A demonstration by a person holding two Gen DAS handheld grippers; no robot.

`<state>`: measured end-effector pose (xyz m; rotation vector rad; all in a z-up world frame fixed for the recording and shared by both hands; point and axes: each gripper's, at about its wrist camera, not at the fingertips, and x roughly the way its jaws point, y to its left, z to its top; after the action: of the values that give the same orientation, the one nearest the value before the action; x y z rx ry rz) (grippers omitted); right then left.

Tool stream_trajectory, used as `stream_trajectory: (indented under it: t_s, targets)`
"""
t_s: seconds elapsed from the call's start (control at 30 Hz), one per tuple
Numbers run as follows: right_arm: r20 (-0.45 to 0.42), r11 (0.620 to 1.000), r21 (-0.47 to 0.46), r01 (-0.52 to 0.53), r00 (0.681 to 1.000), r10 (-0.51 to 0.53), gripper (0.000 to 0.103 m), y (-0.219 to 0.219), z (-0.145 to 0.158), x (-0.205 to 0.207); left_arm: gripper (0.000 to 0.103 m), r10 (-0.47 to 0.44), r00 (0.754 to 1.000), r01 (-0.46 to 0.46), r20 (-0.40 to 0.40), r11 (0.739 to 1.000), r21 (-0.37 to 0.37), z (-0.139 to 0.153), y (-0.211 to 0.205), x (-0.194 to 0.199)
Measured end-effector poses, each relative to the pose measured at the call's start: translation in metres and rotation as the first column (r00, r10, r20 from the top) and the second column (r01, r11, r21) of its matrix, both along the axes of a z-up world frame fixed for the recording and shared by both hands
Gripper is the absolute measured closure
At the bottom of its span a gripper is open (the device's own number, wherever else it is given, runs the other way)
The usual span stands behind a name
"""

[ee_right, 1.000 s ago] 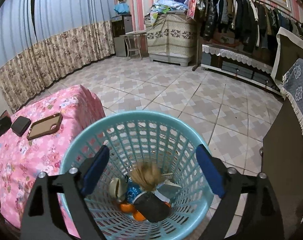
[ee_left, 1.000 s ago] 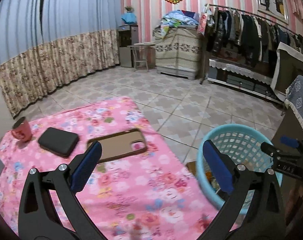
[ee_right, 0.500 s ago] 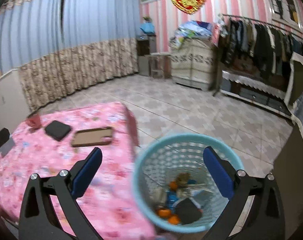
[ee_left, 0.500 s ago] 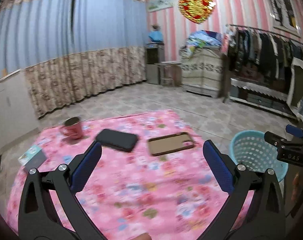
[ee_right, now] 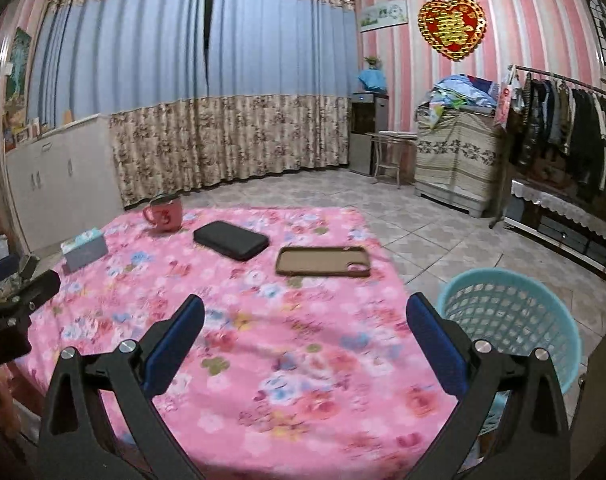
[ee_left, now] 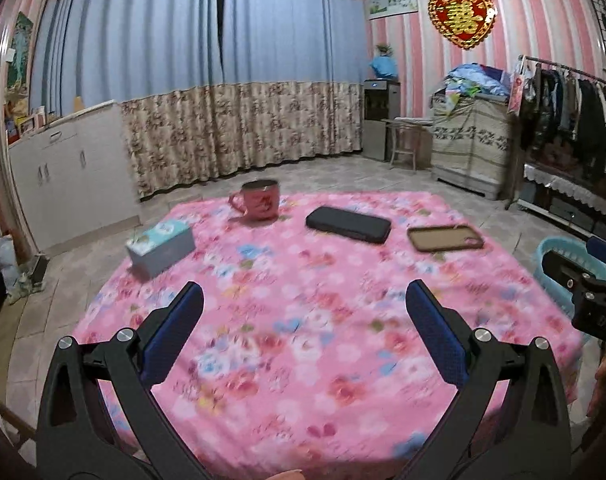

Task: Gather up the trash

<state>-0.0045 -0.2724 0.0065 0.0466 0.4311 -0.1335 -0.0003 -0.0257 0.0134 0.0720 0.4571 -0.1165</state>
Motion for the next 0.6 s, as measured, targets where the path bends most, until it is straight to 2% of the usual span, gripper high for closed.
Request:
stream_trajectory:
  t_s: [0.1, 0.17, 0.33, 0.6]
  targets:
    - [-0.009, 1.000, -0.021, -0.006, 1.000, 0.006, 0.004, 0.012, -0.013, 0.001, 0.005, 0.002, 1.000, -0.003, -0.031, 1.000, -0.012, -0.016, 0.005, 0.000]
    - [-0.006, 1.000, -0.023, -0.007, 1.000, 0.007, 0.004, 0.013, -0.017, 0.002, 0.005, 0.003, 1.000, -0.003, -0.020, 1.000, -0.002, -0.021, 0.004, 0.000]
    - [-0.009, 0.999, -0.034, 0.016, 1.000, -0.017, 0.004, 0.015, -0.023, 0.004, 0.005, -0.009, 1.000, 0.009, -0.007, 1.000, -0.029, -0.021, 0.003, 0.001]
    - [-0.015, 0.995, -0.069, 0.071, 0.997, -0.072, 0.004, 0.015, -0.024, -0.001, 0.005, -0.040, 0.998, 0.036, -0.051, 0.997, -0.074, -0.025, -0.002, 0.017]
